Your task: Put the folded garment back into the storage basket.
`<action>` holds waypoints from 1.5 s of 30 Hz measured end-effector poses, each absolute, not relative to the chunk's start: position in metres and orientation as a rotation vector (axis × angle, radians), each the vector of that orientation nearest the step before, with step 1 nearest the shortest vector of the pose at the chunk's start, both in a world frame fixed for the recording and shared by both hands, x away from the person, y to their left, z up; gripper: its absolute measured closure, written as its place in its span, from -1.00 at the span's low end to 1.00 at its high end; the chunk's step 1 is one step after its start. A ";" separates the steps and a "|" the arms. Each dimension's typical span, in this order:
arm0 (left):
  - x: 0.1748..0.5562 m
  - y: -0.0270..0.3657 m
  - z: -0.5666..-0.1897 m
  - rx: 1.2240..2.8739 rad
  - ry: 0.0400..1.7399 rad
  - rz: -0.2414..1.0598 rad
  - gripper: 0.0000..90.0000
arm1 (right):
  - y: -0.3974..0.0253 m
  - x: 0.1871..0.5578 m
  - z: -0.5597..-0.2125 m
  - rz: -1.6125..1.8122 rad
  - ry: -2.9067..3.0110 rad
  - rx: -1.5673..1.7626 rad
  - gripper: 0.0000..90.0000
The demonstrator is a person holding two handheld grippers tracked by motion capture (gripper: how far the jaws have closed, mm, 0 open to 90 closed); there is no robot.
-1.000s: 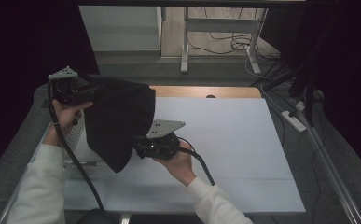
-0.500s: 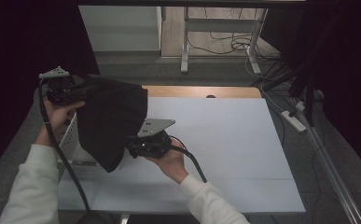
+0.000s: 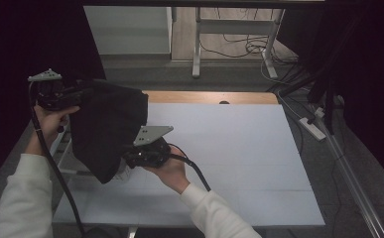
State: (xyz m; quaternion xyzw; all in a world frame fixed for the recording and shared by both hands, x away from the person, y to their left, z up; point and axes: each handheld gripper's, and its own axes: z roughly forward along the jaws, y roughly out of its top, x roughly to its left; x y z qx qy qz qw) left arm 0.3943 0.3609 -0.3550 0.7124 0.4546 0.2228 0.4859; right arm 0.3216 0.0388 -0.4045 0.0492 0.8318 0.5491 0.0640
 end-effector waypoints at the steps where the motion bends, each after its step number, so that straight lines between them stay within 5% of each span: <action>1: 0.395 0.362 -0.355 1.733 1.107 0.543 0.55 | 0.040 0.322 -0.404 1.651 2.517 0.144 0.70; 28: 0.401 0.396 -0.345 1.743 1.149 0.583 0.55 | 0.087 0.331 -0.405 1.643 2.563 0.094 0.70; 45: 0.433 0.391 -0.394 1.826 1.239 0.502 0.54 | 0.102 0.342 -0.432 1.592 2.665 0.140 0.70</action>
